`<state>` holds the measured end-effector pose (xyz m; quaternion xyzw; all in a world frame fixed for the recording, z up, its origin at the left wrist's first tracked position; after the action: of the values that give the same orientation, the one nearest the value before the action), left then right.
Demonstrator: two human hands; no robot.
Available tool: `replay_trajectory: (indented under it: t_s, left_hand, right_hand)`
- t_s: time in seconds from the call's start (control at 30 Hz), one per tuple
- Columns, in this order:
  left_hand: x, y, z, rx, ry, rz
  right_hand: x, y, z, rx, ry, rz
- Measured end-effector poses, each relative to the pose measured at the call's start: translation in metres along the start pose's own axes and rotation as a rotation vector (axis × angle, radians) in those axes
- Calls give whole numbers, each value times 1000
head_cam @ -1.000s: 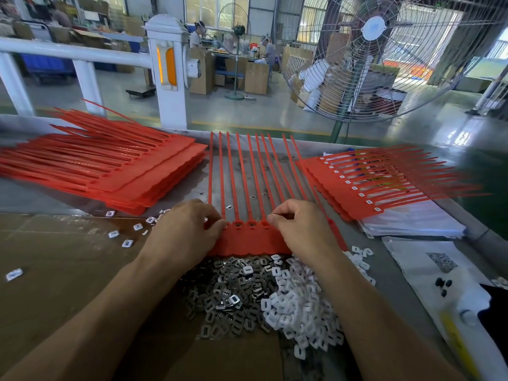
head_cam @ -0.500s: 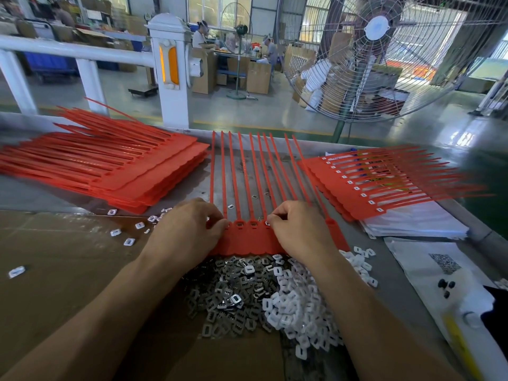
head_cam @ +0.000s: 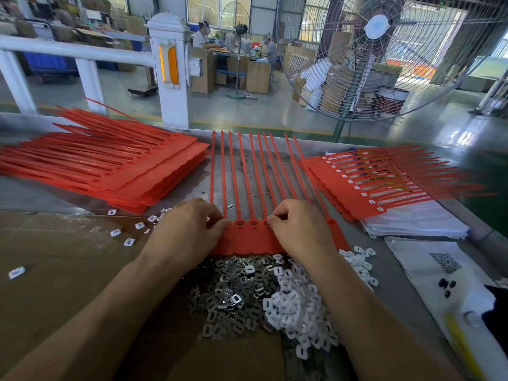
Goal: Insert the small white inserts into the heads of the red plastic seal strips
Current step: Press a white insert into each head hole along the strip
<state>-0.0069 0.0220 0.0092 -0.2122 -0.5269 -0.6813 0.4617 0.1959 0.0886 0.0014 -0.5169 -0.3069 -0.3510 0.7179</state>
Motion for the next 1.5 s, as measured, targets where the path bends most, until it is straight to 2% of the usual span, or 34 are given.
replay_trajectory:
  t_s: [0.3, 0.67, 0.8, 0.93, 1.13, 1.5]
  left_hand:
    - [-1, -1, 0, 1, -4, -2]
    - [-1, -1, 0, -7, 7, 1]
    - [-1, -2, 0, -15, 4, 3]
    - [-1, -1, 0, -17, 12, 3]
    - [0, 0, 0, -24, 16, 14]
    - [-1, -1, 0, -32, 22, 8]
  right_hand:
    - [9, -9, -9, 177, -7, -110]
    - [13, -2, -9, 146, -36, -39]
    - [16, -3, -12, 151, -43, 60]
    - [13, -11, -19, 211, -138, 222]
    - [0, -21, -27, 278, -309, 217]
    - [-4, -21, -29, 282, -329, 206]
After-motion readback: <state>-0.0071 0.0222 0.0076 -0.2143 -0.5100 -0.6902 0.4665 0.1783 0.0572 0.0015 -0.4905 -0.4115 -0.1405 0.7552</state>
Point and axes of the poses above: each hand's wrist, its own z-axis towards the middle knuckle, its own x-axis out of the back of the hand, y = z × x, the point moved 6 cm from there along z, towards the middle knuckle, and after that the axes turned 6 degrees about y, right-handed, at the moved point
